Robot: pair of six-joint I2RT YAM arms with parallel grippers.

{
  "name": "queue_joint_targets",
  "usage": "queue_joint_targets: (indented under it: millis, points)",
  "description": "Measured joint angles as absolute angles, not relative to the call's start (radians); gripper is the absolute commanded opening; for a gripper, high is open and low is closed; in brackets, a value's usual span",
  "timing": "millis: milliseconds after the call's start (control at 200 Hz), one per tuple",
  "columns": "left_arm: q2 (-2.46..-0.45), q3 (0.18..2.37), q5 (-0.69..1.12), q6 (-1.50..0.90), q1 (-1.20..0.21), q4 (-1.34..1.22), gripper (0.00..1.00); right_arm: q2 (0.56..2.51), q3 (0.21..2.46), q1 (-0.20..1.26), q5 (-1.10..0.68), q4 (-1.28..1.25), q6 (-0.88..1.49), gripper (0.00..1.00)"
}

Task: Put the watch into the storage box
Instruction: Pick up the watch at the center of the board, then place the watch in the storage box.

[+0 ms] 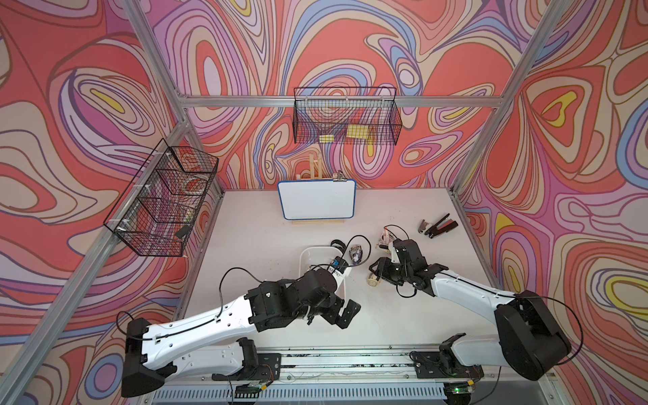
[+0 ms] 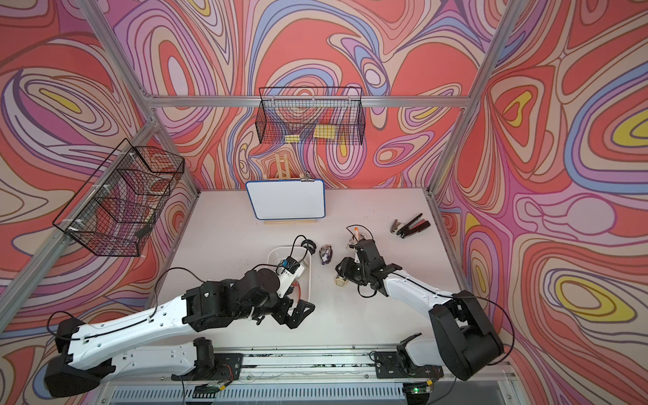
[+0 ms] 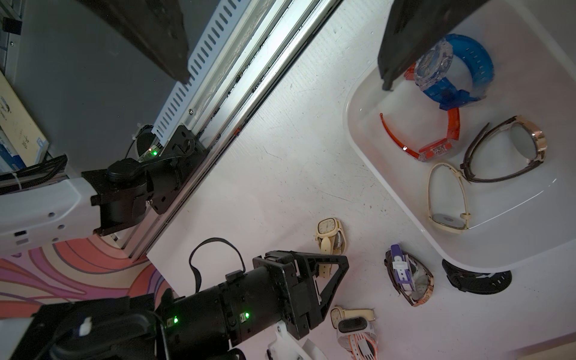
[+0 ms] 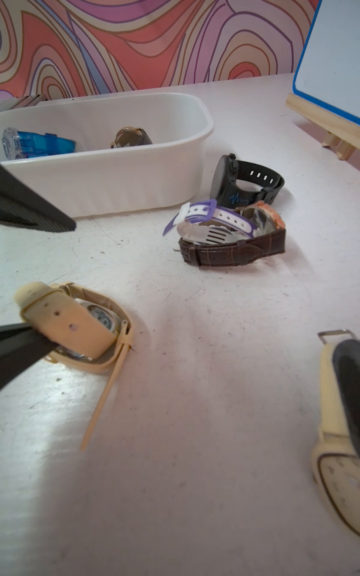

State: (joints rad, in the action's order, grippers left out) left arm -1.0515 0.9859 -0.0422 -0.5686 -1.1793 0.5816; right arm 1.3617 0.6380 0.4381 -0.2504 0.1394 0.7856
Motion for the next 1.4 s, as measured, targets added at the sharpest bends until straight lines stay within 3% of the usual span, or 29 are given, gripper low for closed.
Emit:
queue_joint_targets:
  millis: [225,706,1177,1397]
  points:
    - [-1.048,0.986,-0.053,-0.569,-1.179,0.591,0.99,1.384,0.646,0.437,-0.244,0.138,0.771,0.22]
    - [-1.029,0.975,-0.084,-0.569,-1.179,0.606,0.99,1.396,0.793,0.437,-0.221,0.264,0.704,0.04]
    - [-0.974,0.946,-0.125,-0.584,-1.18,0.628,0.99,1.42,1.013,0.45,-0.3,0.511,0.615,0.0]
    - [-0.852,0.91,-0.185,-0.618,-1.179,0.696,0.99,1.528,1.219,0.634,-0.349,0.632,0.59,0.0]
